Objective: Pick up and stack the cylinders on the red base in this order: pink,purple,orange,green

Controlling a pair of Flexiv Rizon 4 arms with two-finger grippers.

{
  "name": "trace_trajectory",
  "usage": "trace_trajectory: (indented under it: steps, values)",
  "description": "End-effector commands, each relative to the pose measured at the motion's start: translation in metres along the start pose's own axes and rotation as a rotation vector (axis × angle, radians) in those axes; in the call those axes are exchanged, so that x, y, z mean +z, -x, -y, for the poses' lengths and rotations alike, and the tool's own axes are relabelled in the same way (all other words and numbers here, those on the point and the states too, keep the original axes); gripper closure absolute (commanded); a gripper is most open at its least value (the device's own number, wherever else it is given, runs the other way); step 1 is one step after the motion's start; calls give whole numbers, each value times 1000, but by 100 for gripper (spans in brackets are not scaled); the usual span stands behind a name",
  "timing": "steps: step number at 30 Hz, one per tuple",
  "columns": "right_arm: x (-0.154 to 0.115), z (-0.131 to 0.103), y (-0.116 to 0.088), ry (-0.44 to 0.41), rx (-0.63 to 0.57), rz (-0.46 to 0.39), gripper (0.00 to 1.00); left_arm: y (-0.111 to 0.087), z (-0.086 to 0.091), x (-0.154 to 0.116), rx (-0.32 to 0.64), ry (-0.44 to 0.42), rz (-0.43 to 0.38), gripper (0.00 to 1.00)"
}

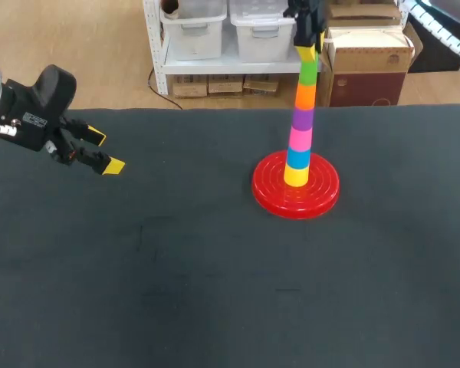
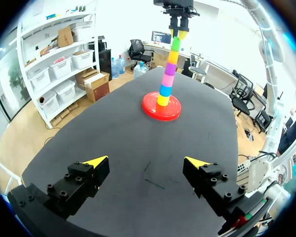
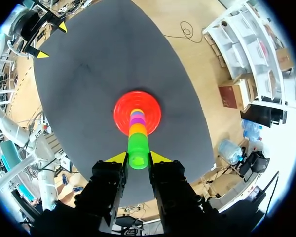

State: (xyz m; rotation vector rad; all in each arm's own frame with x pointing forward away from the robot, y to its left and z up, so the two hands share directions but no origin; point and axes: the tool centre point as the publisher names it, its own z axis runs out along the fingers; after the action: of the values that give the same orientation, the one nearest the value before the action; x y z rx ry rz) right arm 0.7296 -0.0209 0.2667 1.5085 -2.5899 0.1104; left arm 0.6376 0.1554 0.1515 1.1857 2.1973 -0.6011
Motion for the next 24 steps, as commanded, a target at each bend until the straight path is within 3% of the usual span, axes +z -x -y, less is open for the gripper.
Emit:
trace_trajectory:
  steps: [1, 7, 8, 9, 16, 24]
  values:
    - [28, -1, 0, 10, 4, 15, 100, 1, -2, 1, 0, -2, -6, 0]
    - [28, -5, 7, 8, -19, 60, 98, 1, -2, 1, 0, -2, -6, 0]
    - [25, -6, 8, 1, -20, 73, 71, 1, -2, 1, 0, -2, -6, 0]
    - [21, -8, 8, -8, -20, 85, 0, 1, -2, 1, 0, -2, -6, 0]
    - [-3, -19, 5, -50, -12, 190, 0, 1, -2, 1, 0, -2, -6, 0]
    - [-11, -33, -21, -90, 76, 324, 0, 1, -2, 1, 0, -2, -6, 0]
